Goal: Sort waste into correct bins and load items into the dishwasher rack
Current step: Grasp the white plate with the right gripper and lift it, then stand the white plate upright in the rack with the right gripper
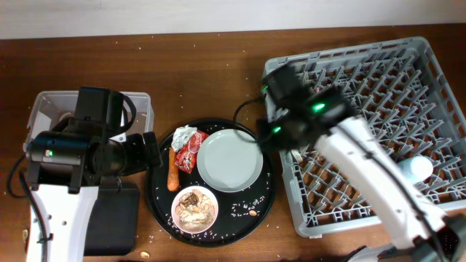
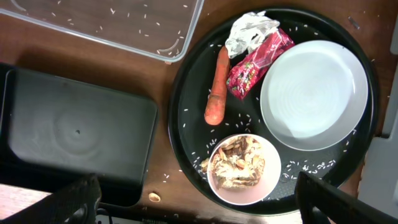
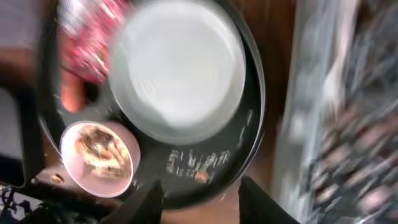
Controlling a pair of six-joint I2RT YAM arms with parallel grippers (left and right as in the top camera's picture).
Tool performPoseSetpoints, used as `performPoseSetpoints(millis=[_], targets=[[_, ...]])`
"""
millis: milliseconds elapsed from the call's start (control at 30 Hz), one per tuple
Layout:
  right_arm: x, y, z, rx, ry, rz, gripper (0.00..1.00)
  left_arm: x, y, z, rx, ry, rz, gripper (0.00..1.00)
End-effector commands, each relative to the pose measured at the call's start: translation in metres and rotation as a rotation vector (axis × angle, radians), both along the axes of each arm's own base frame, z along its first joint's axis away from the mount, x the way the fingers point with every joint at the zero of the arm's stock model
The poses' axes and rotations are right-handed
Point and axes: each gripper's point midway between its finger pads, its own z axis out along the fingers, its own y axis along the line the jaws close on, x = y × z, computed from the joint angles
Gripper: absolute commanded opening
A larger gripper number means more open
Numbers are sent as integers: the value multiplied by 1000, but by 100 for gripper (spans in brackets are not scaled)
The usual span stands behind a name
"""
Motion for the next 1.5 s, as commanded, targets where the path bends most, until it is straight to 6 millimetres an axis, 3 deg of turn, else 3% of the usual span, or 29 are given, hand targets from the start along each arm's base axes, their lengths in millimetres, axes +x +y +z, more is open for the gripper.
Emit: performPoseSetpoints(millis=[0,67,167,233,367,467,533,667,733,833,867,900,967,1033,1133,1200,1400,1467], targets=[[-19,-6,-74,-132,130,-318,39,1,3,6,5,-21,13,99],[-29,-6,-123,-109,190,-335,39,1,3,6,5,-21,13,99],[-32,-11,-155,-91,224,-357,39,1,3,6,6,-22,13,99],[-30,-8,-171,-83,223,-352,33,1,3,6,6,-22,13,99],[-23,-4,-180,-58,195,-349,26,1,3,6,5,-21,13,99],[-19,-2,-180,-48,180,-350,4,1,3,6,6,-21,13,99],[-18,-6,-177,-54,176,-358,4,1,3,6,6,-22,13,99],[3,-23,-136,-53,74,-366,4,1,3,6,6,-22,13,99],[27,-25,-87,-34,-68,-298,4,1,3,6,6,-22,13,99],[46,-19,-14,-3,-234,-175,4,1,3,6,5,-21,13,99],[54,-32,12,-67,-307,-171,4,1,3,6,5,-21,13,99],[58,-45,25,-131,-351,-183,4,1,3,6,6,-22,13,99],[78,-135,92,-580,-582,-320,4,1,3,6,6,-21,13,99],[80,-192,123,-869,-656,-404,4,1,3,6,5,-21,13,99],[84,-245,129,-992,-631,-545,4,1,3,6,5,-21,13,99],[92,-259,117,-1004,-579,-544,4,1,3,6,6,-22,13,99],[134,-259,72,-1099,-476,-357,4,1,3,6,6,-21,13,99],[138,-256,61,-1104,-450,-332,4,1,3,6,5,-21,13,99]])
